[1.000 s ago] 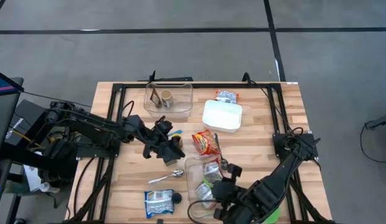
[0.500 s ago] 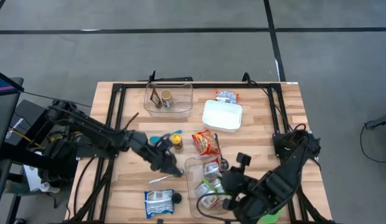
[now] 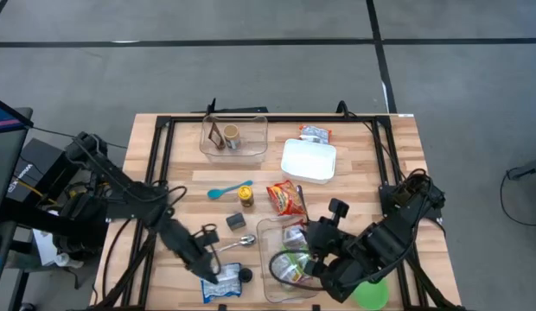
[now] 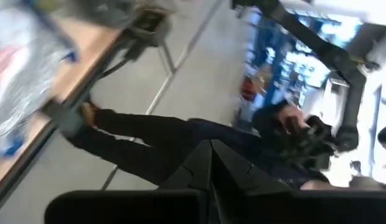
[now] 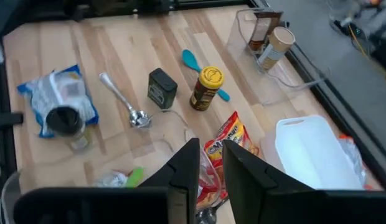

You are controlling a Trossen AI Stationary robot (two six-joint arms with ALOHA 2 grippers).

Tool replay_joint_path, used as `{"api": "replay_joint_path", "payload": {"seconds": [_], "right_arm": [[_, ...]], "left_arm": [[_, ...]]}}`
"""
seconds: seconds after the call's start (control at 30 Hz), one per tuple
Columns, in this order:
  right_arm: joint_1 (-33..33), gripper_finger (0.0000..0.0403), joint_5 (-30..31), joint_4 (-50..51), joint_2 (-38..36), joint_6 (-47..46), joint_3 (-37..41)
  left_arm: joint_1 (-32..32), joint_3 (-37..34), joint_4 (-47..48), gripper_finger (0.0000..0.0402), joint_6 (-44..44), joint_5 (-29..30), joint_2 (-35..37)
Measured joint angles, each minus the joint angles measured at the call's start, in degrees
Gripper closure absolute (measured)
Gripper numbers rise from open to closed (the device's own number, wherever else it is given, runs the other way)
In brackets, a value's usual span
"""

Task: Pick & Place Food Item
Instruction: Put the blue noodle pack into the bottom transparent bin

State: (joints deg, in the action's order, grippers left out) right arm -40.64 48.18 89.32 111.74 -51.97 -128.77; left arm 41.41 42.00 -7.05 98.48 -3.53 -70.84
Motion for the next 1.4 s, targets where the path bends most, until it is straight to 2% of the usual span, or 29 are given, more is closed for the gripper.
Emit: {"api": "replay_joint_path", "payload": {"seconds": [0.1, 0.3, 0.4, 0.47, 0.83, 1.03, 1.2, 1.33, 1.4], "right_arm": [[0.7, 0.034, 0.7, -0.1, 0.0, -3.4, 0.0], [0.9, 0.034, 2.6, -0.2, 0.0, -3.7, 0.0], [1.0, 0.034, 2.7, -0.1, 0.0, -3.7, 0.0], [1.1, 0.034, 2.7, 0.1, 0.0, -3.9, 0.0], [1.1, 0.034, 2.7, 0.2, 0.0, -4.0, 0.0], [1.2, 0.034, 2.9, 0.3, 0.0, -3.9, 0.0], [1.9, 0.034, 2.9, 0.4, 0.0, -3.6, 0.0], [2.7, 0.034, 2.9, 0.4, 0.0, -3.6, 0.0], [3.1, 0.034, 2.9, 0.4, 0.0, -3.6, 0.0]], "left_arm": [[4.3, 0.0, 9.6, 0.0401, 4.5, 7.8, 3.5], [13.4, 0.0, 25.6, 0.0401, 14.2, 28.1, 8.1], [16.7, 0.0, 28.8, 0.0401, 17.6, 34.4, 8.0], [18.0, 0.0, 29.3, 0.0401, 19.2, 36.5, 7.0], [18.8, 0.0, 25.6, 0.0401, 24.8, 35.8, -3.6], [18.8, 0.0, 25.5, 0.0401, 26.8, 29.0, -8.5], [18.7, 0.0, 25.2, 0.0401, 26.6, 26.1, -9.4], [18.6, 0.0, 25.3, 0.0401, 26.3, 26.1, -8.9], [18.6, 0.0, 25.5, 0.0401, 23.3, 26.1, -8.9]]}}
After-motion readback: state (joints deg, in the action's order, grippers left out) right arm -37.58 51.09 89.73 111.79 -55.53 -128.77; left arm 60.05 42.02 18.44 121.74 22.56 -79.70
